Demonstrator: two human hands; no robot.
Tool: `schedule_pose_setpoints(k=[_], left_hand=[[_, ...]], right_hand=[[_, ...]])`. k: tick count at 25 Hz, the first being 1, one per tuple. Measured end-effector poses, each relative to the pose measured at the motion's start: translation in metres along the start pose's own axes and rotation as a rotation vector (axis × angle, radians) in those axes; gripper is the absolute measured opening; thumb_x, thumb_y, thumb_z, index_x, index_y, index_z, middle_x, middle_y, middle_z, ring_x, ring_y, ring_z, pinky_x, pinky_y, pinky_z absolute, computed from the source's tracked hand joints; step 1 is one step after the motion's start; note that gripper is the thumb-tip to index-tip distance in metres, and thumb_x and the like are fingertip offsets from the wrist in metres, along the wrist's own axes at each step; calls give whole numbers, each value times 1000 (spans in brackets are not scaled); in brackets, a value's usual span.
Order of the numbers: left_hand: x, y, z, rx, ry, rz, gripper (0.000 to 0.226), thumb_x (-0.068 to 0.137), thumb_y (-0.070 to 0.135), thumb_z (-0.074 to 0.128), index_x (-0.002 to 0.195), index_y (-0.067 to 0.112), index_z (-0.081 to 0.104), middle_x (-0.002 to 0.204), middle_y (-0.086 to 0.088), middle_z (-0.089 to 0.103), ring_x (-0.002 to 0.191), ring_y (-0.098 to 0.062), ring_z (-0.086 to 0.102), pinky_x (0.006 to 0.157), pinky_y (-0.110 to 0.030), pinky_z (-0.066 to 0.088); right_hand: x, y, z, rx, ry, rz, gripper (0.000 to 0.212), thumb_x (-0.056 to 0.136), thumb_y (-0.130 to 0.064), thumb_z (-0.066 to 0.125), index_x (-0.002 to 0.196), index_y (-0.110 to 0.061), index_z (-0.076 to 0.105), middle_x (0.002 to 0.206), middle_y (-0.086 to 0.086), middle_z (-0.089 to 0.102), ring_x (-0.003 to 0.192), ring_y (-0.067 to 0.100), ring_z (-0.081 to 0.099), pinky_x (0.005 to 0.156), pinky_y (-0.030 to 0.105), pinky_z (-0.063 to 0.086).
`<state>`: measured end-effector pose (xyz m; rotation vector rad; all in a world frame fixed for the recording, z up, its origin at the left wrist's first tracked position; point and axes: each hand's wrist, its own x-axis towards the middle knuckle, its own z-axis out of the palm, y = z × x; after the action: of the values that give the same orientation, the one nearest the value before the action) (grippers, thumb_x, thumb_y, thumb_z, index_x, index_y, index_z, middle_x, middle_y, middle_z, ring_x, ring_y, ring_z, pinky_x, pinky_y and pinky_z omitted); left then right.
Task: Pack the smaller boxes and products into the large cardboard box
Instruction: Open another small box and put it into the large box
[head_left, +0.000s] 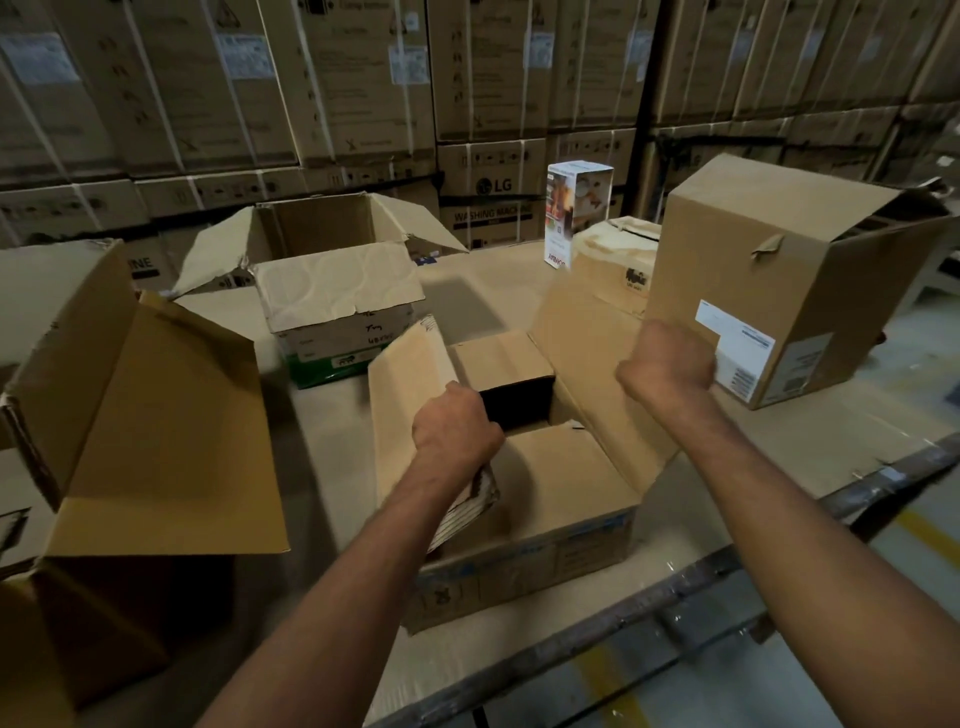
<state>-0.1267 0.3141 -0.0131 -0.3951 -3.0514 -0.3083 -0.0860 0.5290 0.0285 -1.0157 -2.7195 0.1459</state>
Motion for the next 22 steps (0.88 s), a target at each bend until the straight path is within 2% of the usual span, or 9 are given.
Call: schedule_pose_setpoints(k=[3, 6, 8, 10, 12, 14, 17, 20, 22], left_hand=[[-3, 1, -11, 129, 21, 7, 27, 98, 31, 54, 113, 12, 66, 91, -3, 59, 83, -24, 61, 63, -33, 43], [2, -14, -8, 89, -51, 8, 42, 102, 47, 46, 114, 13, 66, 105, -7, 68, 98, -27, 66, 70, -34, 46], [2, -40, 8, -9, -120, -37, 51, 101, 57, 43, 121, 15, 64, 117, -8, 67, 105, -28, 64, 83, -39, 51], [-2, -76, 34, -62, -125, -80, 58, 93, 65, 52, 132, 22, 54, 134, -8, 56, 117, -30, 57, 97, -48, 49], [-7, -106, 61, -258, -139, -215, 91, 75, 82, 57, 143, 26, 35, 147, -9, 41, 126, -36, 51, 98, -54, 50], [-11, -118, 79, -630, -172, -387, 119, 58, 90, 64, 148, 24, 24, 149, -11, 42, 126, -36, 54, 97, -54, 53], [-16, -114, 87, -954, -127, -469, 103, 59, 77, 78, 137, 23, 40, 133, -7, 60, 113, -28, 61, 95, -48, 56], [-17, -109, 71, -968, -58, -454, 86, 67, 64, 83, 132, 21, 47, 122, -3, 62, 105, -24, 61, 91, -44, 57], [-10, -113, 42, -1014, -19, -391, 86, 68, 57, 86, 134, 16, 50, 119, -2, 64, 103, -20, 63, 91, -42, 58]], right_hand=[[-31, -56, -6, -137, -122, -222, 31, 90, -26, 65, 120, -19, 66, 117, 4, 69, 110, 26, 66, 74, 31, 43], [-55, -86, 30, -85, -352, -328, 46, 94, -55, 61, 123, -20, 64, 122, 3, 67, 115, 26, 63, 79, 32, 43], [-55, -79, 57, 26, -405, -265, 55, 97, -65, 49, 123, -18, 64, 124, 5, 66, 113, 29, 61, 88, 36, 46], [-47, -56, 77, 86, -330, -198, 56, 97, -62, 50, 134, -21, 59, 135, 9, 60, 120, 32, 55, 100, 43, 45], [-37, -33, 91, 184, -318, -66, 81, 84, -73, 62, 145, -21, 46, 141, 11, 54, 125, 34, 52, 103, 47, 45], [-34, -22, 99, 380, -414, 86, 107, 67, -85, 69, 144, -14, 44, 140, 12, 57, 123, 36, 58, 101, 46, 50], [-38, -18, 104, 444, -427, 88, 111, 60, -93, 64, 136, -12, 53, 132, 11, 65, 112, 34, 65, 92, 42, 55], [-42, -17, 86, 417, -369, 40, 99, 60, -94, 61, 123, -17, 61, 117, 7, 70, 96, 30, 67, 85, 40, 56], [-40, -22, 58, 431, -323, -1, 93, 61, -91, 61, 120, -19, 61, 112, 4, 70, 92, 28, 66, 82, 39, 55]])
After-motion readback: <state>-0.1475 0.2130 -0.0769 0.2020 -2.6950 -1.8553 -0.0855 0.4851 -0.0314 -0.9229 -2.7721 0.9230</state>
